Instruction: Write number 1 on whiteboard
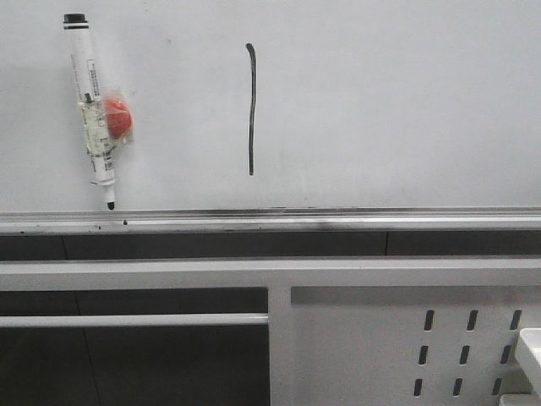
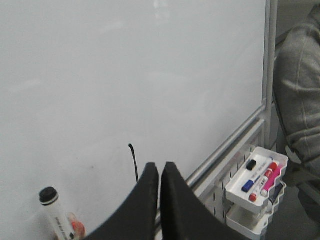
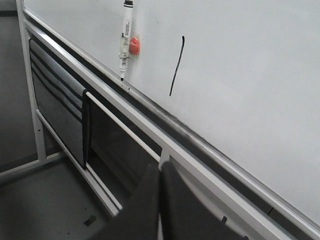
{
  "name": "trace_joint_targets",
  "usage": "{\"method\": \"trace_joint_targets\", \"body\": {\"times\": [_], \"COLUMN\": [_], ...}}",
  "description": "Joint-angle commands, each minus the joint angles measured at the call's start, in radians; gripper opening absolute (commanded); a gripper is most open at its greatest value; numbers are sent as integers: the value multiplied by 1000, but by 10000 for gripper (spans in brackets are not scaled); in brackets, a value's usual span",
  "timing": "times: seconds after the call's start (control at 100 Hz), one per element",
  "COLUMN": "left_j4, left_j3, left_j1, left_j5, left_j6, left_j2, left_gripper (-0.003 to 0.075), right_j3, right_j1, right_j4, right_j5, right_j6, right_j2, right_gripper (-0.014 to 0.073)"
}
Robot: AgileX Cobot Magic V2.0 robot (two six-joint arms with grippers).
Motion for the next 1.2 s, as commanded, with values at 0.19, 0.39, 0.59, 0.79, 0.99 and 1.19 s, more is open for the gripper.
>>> {"method": "trace_joint_targets", "body": {"times": [0.19,0.39,0.59,0.79,0.99,1.19], "left_j4": [73,88,33,-16,-37,-66], "left_j3": [-34,-27,30,47,112,327], "left_j1": [0,0,215,512,707,848], "left_j5": [180,256,234,197,214,213], "left_j6": [7,5,5,5,5,5], "left_j2": [-176,-225,-352,-460,-464,-527], "left_gripper": [-20,-20,-20,-20,-20,-20], "right_j3": [-24,-24,-24,-24,-24,-24], "right_j1": [-8,-8,-8,-8,-8,-8], "right_j4": [-3,-3,-3,-3,-3,-3], "right_j5": [-77,-77,-77,-77,-77,-77], "right_j6": [-1,-1,-1,-1,-1,-1], "right_j2": [-7,-7,-7,-7,-7,-7], "right_gripper": [-50,-50,-50,-50,-50,-50]}}
